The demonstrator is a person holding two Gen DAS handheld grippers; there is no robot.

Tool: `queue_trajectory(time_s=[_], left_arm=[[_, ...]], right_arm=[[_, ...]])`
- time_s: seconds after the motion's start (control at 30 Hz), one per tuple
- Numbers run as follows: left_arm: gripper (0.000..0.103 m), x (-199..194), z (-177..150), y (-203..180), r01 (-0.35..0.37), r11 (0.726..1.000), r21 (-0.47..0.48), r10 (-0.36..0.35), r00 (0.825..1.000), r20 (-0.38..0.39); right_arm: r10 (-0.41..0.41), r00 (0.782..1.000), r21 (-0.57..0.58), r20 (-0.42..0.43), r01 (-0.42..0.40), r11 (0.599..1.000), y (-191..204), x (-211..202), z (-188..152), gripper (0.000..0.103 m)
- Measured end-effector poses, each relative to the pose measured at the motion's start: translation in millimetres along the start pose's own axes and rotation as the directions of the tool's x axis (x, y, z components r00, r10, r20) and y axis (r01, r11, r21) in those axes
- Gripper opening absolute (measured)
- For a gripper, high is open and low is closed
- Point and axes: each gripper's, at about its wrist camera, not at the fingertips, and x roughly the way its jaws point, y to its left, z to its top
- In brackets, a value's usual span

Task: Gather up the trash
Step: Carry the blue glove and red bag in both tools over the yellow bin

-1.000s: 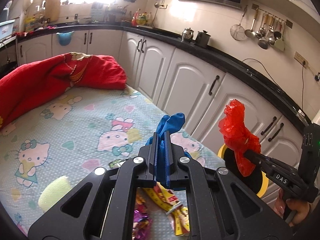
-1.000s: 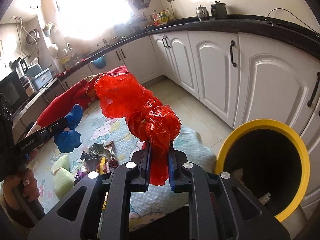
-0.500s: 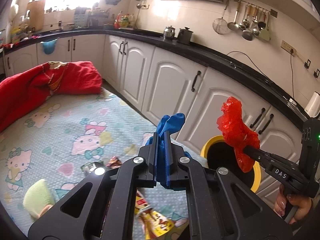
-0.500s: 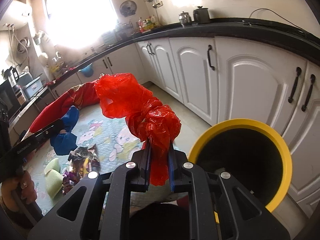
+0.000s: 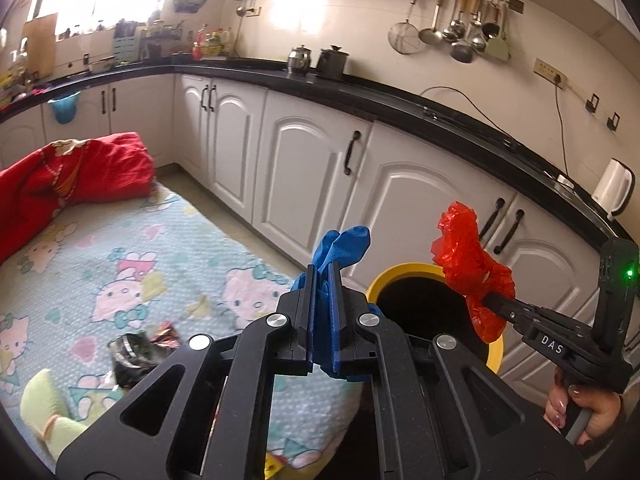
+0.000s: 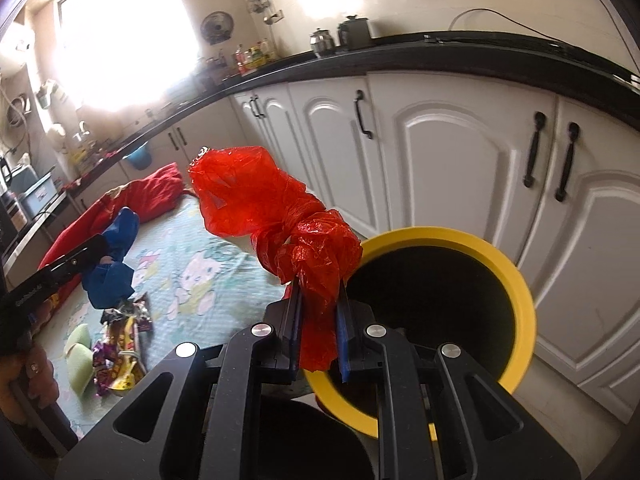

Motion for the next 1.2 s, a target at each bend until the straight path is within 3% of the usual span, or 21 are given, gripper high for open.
queue_trajectory(time_s=[0.73,1.2], left_arm=[[0.002,56,-17,-72,0.131,0.99,0.049,-0.128,0.989,-0.072],[0.002,106,-34,-103,0.152,0.986,0.065,-0.14,0.978,-0.157]], right_arm=[[-0.151,0.988,0.109,-0.035,0.154,0.982,-72,1,-23,0.014],[-0.192,0.975,0.156,-0.108,0.207,0.966,-101,17,-38,0.014]])
